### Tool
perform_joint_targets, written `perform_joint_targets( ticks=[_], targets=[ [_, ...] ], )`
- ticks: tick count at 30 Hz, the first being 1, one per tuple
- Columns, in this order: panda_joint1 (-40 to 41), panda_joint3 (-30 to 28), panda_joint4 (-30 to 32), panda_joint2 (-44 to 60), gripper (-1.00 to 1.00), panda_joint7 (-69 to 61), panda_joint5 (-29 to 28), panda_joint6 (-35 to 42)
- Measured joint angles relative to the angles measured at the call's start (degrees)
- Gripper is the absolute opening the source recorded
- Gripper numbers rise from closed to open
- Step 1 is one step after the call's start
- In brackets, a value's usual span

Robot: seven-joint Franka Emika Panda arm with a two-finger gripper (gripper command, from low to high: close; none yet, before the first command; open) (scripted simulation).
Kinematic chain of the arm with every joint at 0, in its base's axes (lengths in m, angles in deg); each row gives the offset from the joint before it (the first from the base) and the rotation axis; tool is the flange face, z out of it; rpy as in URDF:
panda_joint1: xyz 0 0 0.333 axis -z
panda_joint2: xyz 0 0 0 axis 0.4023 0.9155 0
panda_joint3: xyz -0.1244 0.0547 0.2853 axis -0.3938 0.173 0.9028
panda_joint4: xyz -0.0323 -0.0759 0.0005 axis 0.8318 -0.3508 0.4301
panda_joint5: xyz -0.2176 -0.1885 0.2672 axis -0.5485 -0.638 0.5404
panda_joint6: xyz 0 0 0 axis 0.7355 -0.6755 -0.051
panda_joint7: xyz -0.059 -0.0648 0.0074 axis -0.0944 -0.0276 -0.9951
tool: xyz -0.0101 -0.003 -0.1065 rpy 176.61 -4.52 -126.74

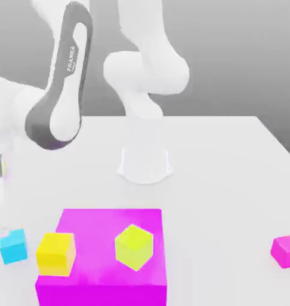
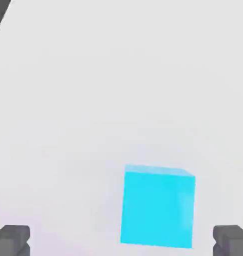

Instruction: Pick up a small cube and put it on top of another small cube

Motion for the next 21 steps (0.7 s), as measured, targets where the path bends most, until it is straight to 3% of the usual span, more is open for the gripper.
perform_joint_targets(
  ticks=[3, 4, 11, 16, 21],
  targets=[
    [2.31, 2.67, -1.15, 6.19, 0.0, -1.89, 2.74, -4.73],
    [2.9, 3.36, -1.43, 7.56, -1.0, -2.26, 3.22, -5.81],
    [2.93, 3.38, -1.42, 7.57, -1.0, -2.2, 3.17, -5.88],
    [0.64, 0.17, 0.31, -1.35, -1.0, 1.02, -1.02, 1.06],
    [-2.71, 4.91, -2.63, -8.33, -1.0, -2.57, -0.84, 7.08]
  ],
)
